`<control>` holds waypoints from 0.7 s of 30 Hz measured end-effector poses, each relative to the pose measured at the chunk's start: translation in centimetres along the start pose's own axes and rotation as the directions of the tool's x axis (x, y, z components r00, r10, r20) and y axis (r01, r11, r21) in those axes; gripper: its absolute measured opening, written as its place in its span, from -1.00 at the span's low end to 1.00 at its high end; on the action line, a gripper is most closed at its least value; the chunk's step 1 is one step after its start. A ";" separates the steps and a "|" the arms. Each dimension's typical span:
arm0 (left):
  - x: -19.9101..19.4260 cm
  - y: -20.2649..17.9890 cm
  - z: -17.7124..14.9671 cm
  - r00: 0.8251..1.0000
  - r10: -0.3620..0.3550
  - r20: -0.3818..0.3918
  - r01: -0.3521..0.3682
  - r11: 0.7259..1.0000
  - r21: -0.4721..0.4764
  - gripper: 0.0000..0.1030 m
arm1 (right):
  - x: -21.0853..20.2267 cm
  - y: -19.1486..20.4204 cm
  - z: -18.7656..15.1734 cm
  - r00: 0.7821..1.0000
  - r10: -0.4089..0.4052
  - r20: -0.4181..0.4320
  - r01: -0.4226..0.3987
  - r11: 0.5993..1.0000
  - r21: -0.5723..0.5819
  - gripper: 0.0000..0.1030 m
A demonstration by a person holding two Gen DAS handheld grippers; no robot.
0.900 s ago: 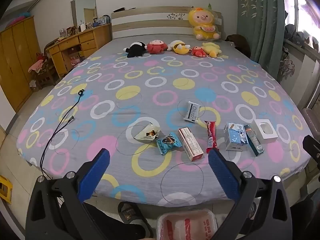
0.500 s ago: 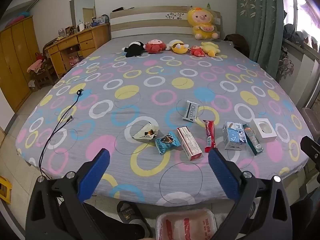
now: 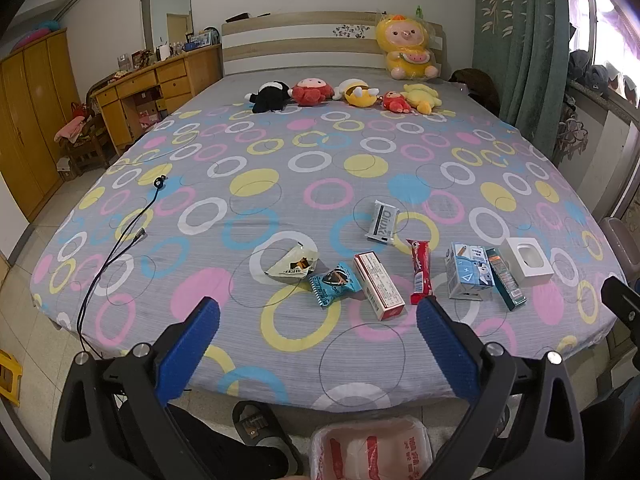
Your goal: Collect trash
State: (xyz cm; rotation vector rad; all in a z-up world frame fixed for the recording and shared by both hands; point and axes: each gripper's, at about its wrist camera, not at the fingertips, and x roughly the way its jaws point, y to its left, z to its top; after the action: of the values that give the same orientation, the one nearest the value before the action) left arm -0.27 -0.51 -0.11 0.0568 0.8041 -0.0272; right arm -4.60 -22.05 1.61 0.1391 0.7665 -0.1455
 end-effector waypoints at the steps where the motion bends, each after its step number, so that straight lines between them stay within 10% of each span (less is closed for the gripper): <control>1: 0.1 0.2 0.1 1.000 0.000 0.001 0.000 1.000 -0.001 0.87 | 0.1 -0.1 0.0 1.000 -0.002 0.001 0.002 1.000 -0.001 0.89; 21: -0.2 0.4 0.0 1.000 -0.003 0.006 0.003 1.000 -0.004 0.87 | 0.0 -0.1 0.0 1.000 0.006 0.005 -0.006 1.000 0.020 0.89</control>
State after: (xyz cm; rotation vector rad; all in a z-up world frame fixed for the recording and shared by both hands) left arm -0.39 -0.11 0.10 0.0515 0.7982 -0.0289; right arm -4.64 -22.18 1.61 0.1599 0.7595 -0.1483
